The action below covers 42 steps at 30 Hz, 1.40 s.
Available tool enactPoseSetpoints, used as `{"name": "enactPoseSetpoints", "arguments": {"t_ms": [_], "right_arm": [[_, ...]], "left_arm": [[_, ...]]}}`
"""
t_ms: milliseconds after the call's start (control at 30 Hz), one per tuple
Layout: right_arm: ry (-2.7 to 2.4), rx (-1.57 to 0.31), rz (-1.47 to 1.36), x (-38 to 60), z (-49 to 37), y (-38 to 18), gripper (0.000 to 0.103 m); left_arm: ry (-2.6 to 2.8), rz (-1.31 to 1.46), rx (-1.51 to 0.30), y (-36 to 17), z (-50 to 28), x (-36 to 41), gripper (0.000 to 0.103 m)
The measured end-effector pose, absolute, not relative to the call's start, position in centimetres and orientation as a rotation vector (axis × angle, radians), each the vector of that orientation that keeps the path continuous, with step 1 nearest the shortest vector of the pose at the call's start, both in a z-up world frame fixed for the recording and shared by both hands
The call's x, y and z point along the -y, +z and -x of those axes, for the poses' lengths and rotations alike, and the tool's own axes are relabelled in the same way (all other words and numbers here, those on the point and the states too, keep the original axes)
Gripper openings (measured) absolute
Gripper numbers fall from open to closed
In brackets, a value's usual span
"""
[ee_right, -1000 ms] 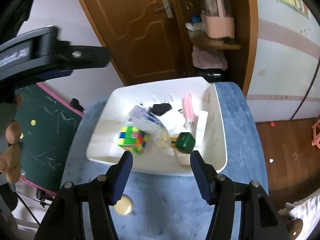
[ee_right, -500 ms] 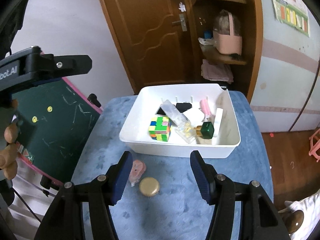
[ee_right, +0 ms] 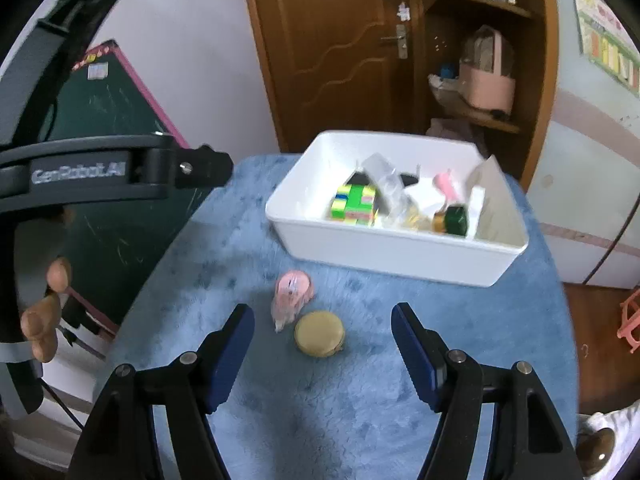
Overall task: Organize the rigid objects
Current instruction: 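Grasp the pink tape dispenser with the left tool while the right tool grasps the gold tin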
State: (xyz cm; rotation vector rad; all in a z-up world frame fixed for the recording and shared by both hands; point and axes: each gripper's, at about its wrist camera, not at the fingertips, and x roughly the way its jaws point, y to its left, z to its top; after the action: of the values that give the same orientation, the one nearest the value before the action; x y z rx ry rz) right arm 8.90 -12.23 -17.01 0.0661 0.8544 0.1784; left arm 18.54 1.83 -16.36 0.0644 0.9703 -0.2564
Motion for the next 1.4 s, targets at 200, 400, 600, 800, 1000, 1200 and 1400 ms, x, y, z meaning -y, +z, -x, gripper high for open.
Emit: {"name": "enactPoseSetpoints", "arguments": {"t_ms": [200,400,600,800,1000,1200,1400], "right_arm": [[0.199,-0.890,-0.061,11.7,-9.9,-23.0,0.072],[0.227,-0.939,-0.067,11.6,-11.8,-27.2,0.072],[0.265,-0.953,-0.052,11.4,-13.4,-28.8,0.072],[0.306,-0.961,-0.004,10.3,-14.3,-29.7,0.072],[0.326,-0.958,0.039,9.6,-14.9,-30.2,0.072],[0.343,-0.950,0.055,9.1,-15.3,-30.2,0.071],[0.344,-0.938,0.083,8.9,-15.5,-30.4,0.055]], "left_arm": [[-0.264,-0.025,-1.087,-22.8,-20.0,-1.3,0.101],[-0.259,0.028,-1.164,-26.6,-22.0,-0.4,0.101],[-0.230,0.064,-1.195,-28.4,-23.4,0.3,0.101],[-0.190,0.058,-1.210,-29.4,-23.7,0.5,0.097],[-0.153,0.026,-1.218,-29.9,-23.8,0.9,0.092],[-0.159,0.012,-1.201,-29.5,-23.1,1.3,0.076],[-0.161,0.002,-1.175,-28.9,-22.6,1.3,0.054]]}}
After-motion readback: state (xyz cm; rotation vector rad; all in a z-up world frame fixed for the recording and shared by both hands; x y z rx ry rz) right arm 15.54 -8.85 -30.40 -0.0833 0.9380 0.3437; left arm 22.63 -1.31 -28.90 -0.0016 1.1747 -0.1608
